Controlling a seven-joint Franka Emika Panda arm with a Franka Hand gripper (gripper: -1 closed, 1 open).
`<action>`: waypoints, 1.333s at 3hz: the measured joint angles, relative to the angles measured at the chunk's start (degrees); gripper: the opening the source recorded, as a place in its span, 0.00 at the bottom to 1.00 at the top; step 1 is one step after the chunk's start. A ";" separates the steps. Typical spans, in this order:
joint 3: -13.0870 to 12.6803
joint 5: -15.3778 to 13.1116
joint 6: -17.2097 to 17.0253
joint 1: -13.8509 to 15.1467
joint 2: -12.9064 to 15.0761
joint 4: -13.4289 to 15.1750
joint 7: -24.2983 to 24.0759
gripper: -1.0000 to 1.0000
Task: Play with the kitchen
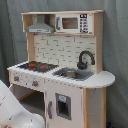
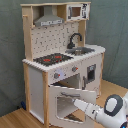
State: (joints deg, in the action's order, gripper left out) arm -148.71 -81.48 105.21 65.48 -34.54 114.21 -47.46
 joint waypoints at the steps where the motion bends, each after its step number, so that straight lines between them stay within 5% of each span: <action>1: 0.01 0.01 0.00 0.70 0.01 1.62 -6.12 1.00; 4: 0.43 0.51 -0.08 3.85 1.16 8.43 -22.78 1.00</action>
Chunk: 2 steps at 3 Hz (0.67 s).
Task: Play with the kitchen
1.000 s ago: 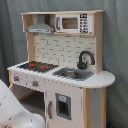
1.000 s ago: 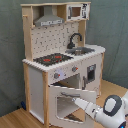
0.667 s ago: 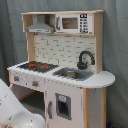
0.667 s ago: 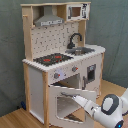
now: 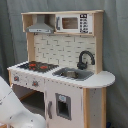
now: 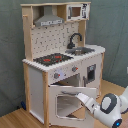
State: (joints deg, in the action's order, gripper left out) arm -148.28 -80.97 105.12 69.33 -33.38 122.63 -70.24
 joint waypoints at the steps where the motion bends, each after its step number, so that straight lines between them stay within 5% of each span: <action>1: 3.03 -0.02 0.00 0.52 3.62 3.70 -1.81 1.00; 2: 5.41 -0.03 0.72 0.81 5.60 7.93 -4.22 1.00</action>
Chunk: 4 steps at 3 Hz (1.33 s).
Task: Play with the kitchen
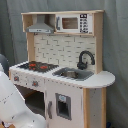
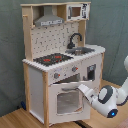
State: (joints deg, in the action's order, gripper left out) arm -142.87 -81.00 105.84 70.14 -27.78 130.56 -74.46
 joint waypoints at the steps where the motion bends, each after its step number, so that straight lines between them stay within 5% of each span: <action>1: 0.08 -0.37 2.38 2.92 -0.04 0.19 -4.69 1.00; 2: 0.14 -0.43 3.34 3.58 -0.04 0.12 -6.66 1.00; 3: 0.16 -0.46 3.54 3.71 -0.04 0.10 -7.03 0.00; 4: 1.05 -0.95 5.08 4.43 -0.04 -0.07 -9.50 0.00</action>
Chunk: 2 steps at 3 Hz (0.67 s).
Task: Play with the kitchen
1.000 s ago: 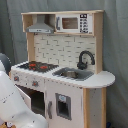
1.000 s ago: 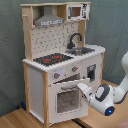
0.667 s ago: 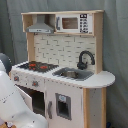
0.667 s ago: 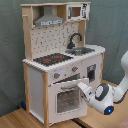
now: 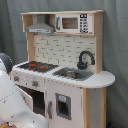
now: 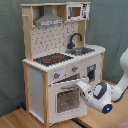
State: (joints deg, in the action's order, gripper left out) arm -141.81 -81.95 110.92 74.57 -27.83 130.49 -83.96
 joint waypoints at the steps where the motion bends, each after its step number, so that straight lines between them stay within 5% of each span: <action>1: 2.99 -1.76 3.65 1.44 0.00 -0.08 -2.49 0.00; 2: 7.29 -2.32 7.55 2.33 -0.07 -0.88 -3.15 0.00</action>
State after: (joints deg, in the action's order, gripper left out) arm -134.52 -84.27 118.47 76.89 -27.89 129.61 -87.11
